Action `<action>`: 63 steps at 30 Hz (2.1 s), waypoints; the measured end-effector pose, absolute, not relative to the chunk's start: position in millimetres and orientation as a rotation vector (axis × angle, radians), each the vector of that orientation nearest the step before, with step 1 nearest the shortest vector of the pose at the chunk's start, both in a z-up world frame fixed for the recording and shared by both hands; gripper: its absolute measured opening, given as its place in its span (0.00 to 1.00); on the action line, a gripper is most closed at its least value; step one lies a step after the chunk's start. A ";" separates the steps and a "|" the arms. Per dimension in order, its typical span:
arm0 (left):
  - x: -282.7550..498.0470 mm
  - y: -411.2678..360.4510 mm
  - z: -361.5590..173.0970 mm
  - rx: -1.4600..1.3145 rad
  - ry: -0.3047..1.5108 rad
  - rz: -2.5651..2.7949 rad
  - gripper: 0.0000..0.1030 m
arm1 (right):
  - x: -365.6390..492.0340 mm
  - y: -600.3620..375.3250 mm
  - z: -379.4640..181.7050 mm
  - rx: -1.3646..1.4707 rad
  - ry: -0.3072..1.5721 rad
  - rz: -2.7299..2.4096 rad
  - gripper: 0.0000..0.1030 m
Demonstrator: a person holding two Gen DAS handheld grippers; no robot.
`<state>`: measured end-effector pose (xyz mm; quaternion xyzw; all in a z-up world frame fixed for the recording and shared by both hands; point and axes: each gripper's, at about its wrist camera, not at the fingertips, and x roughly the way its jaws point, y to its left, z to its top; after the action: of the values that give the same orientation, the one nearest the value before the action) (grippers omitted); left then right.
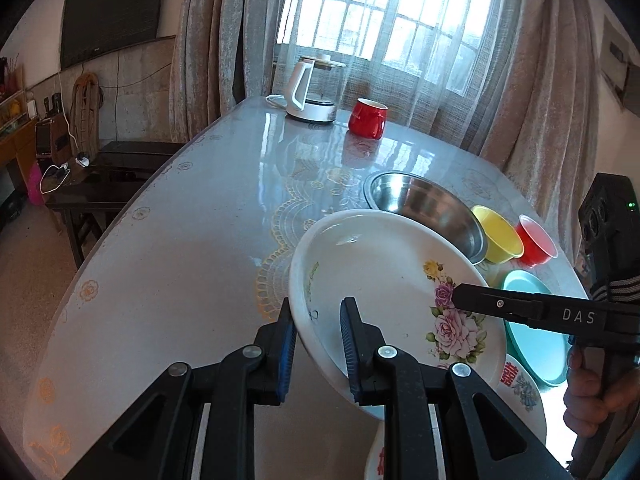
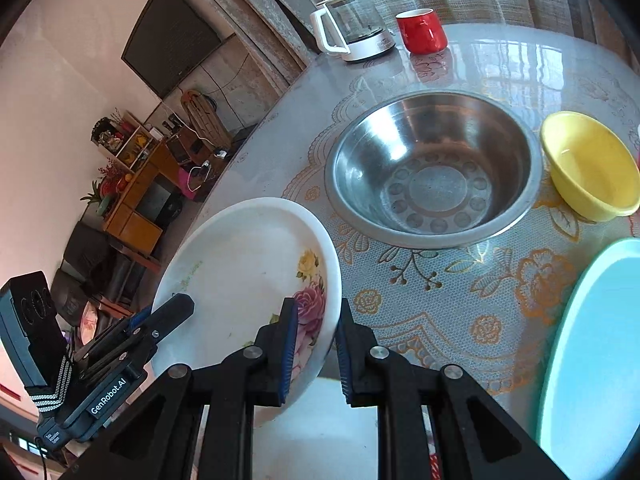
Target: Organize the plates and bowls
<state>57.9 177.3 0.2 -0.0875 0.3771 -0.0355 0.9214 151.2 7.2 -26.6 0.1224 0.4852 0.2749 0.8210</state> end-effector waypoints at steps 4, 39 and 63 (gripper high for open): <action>62.8 135.1 6.6 -0.125 0.788 -0.151 0.21 | 135.9 -42.2 -18.2 0.310 0.990 0.533 0.18; 118.3 -99.9 -41.5 0.090 1.027 -0.325 0.23 | 101.1 -263.2 -57.2 0.372 1.000 0.169 0.18; 106.5 -97.3 -36.4 0.127 0.972 -0.260 0.24 | 94.5 -249.5 -44.0 0.253 0.922 0.078 0.31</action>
<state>106.5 -97.3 -36.4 0.0610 0.4654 -0.1245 0.8741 94.5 -249.5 -44.0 0.1217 0.4436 0.0375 0.8871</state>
